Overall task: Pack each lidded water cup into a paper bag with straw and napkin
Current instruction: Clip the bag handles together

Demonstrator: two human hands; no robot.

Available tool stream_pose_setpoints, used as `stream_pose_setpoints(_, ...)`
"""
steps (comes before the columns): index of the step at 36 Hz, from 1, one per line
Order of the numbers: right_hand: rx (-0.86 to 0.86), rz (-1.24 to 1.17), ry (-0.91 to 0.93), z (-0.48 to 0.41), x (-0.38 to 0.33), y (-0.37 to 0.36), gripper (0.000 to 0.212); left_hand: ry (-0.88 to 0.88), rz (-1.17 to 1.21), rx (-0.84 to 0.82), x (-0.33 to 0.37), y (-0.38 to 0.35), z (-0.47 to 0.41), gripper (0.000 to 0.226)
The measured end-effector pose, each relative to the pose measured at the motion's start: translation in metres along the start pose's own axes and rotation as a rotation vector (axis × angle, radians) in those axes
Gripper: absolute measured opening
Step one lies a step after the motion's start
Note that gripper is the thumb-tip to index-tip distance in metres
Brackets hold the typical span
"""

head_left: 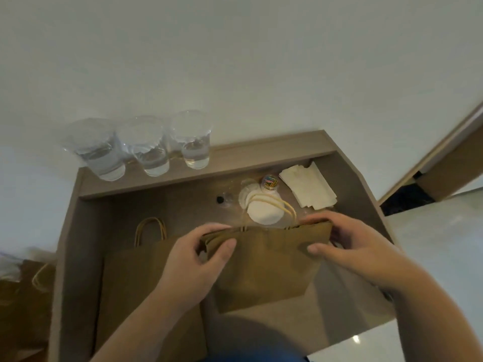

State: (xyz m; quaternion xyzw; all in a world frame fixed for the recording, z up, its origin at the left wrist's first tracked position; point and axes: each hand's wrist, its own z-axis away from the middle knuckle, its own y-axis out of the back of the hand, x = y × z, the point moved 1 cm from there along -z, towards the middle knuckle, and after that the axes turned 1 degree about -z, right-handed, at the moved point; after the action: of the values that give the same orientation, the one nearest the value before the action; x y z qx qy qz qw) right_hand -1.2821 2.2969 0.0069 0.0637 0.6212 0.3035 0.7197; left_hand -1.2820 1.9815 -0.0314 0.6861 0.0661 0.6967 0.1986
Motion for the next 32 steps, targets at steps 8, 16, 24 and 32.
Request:
stream_pose_setpoints(8, -0.035, -0.069, 0.098, -0.029, 0.003, 0.031, 0.021, 0.061, 0.05, 0.234, 0.019, -0.026, -0.002, 0.026)
stream_pose_setpoints(16, -0.217, -0.338, 0.225, -0.05, 0.015, 0.062, 0.024, 0.13, 0.17, 0.549, 0.051, -0.065, 0.018, 0.023)
stream_pose_setpoints(24, -0.763, -0.268, 0.285, -0.075, -0.003, 0.067, 0.056, 0.23, 0.125, 0.68, 0.089, -0.078, 0.073, 0.033)
stream_pose_setpoints(32, -1.015, -0.238, 0.518, -0.054, -0.068, -0.022, 0.053, 0.257, 0.08, 1.041, 0.11, -0.05, 0.181, 0.04)
